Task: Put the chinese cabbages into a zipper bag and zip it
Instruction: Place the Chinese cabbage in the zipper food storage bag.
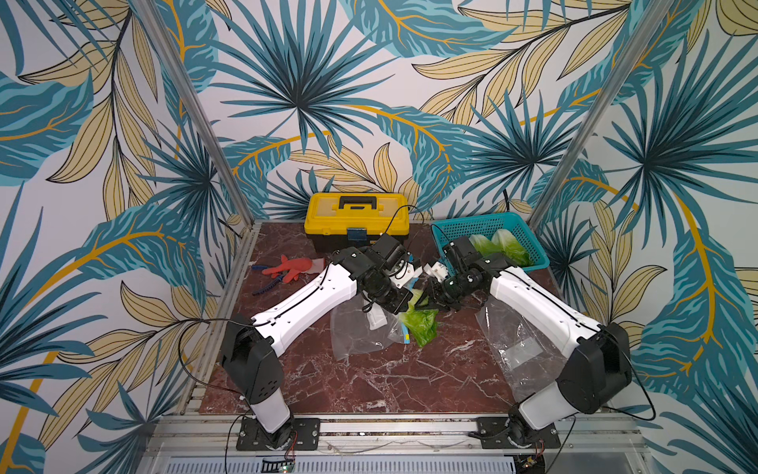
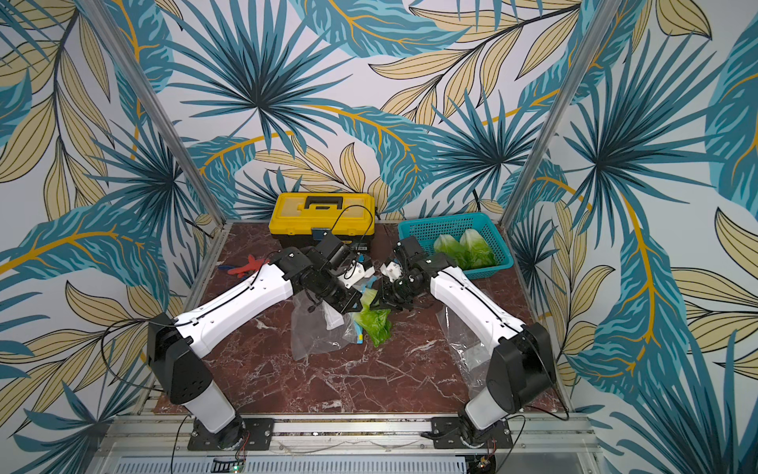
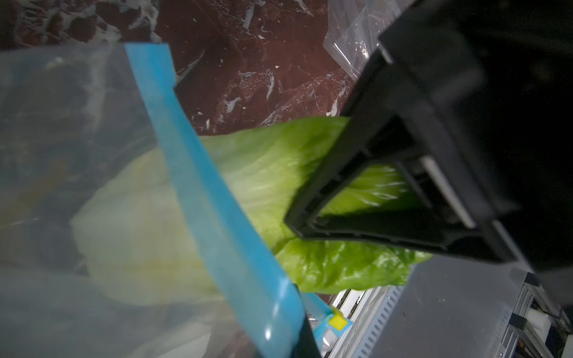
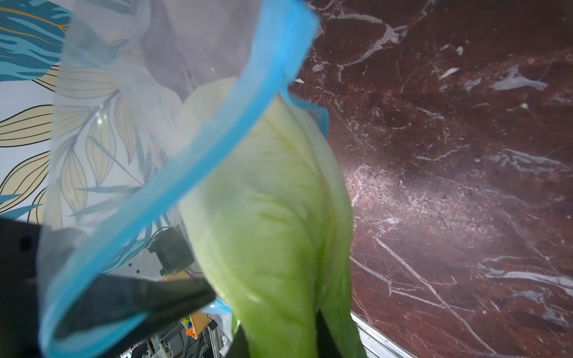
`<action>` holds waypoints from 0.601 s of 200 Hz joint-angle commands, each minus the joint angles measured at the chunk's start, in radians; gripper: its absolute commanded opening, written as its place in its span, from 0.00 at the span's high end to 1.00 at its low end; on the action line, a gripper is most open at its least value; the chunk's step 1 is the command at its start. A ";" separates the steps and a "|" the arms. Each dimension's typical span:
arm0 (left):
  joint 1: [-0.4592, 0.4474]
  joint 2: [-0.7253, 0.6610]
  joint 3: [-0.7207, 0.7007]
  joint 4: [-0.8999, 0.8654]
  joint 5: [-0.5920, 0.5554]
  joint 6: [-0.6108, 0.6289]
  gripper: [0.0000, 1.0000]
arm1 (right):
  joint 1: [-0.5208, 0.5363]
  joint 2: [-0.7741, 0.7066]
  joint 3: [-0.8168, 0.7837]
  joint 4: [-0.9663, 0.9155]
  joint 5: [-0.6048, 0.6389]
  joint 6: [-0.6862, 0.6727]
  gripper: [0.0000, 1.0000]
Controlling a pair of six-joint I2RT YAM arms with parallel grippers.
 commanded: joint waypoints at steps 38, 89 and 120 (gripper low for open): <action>-0.016 -0.023 -0.074 0.012 0.023 0.079 1.00 | -0.104 -0.016 -0.097 0.432 -0.309 0.225 0.98; 0.022 -0.078 -0.124 0.010 -0.022 0.103 1.00 | -0.121 -0.061 -0.152 0.396 -0.439 0.156 0.98; 0.077 -0.136 -0.163 0.012 0.015 0.106 1.00 | -0.121 -0.083 -0.137 0.199 -0.451 -0.054 0.98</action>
